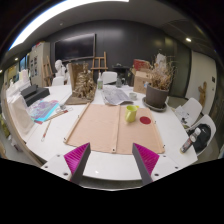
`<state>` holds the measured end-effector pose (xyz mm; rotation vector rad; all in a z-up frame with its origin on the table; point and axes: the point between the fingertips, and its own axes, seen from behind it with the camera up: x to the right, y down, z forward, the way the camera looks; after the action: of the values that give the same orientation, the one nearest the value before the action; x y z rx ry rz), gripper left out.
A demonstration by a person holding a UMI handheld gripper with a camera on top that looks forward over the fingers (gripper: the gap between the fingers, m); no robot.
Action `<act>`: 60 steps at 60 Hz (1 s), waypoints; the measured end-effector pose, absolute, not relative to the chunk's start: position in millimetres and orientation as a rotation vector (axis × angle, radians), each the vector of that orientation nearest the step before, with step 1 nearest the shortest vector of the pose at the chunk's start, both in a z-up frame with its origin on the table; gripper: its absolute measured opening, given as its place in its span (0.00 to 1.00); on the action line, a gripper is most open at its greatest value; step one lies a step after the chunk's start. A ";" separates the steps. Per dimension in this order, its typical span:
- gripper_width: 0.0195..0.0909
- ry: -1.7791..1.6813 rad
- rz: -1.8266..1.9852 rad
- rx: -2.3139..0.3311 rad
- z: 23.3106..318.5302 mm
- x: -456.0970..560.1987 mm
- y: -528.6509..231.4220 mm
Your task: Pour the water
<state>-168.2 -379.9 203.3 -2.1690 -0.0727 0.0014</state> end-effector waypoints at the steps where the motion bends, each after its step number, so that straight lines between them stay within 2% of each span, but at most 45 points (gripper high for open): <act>1: 0.93 -0.062 -0.006 -2.170 202.4 -164.3 -380.0; 6: 0.93 -0.009 -0.045 -2.169 189.6 -121.3 -379.7; 7: 0.93 0.004 -0.055 -2.173 194.6 -131.5 -382.3; 11: 0.93 0.035 -0.088 -2.175 174.4 -70.0 -383.7; 38: 0.93 0.244 -0.252 -2.070 105.1 205.6 -382.4; 55: 0.93 0.302 -0.198 -2.029 58.1 299.0 -319.5; 60: 0.88 0.255 -0.170 -2.009 52.6 301.8 -298.1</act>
<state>301.8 -298.1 52.6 -2.0093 0.2552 -0.1702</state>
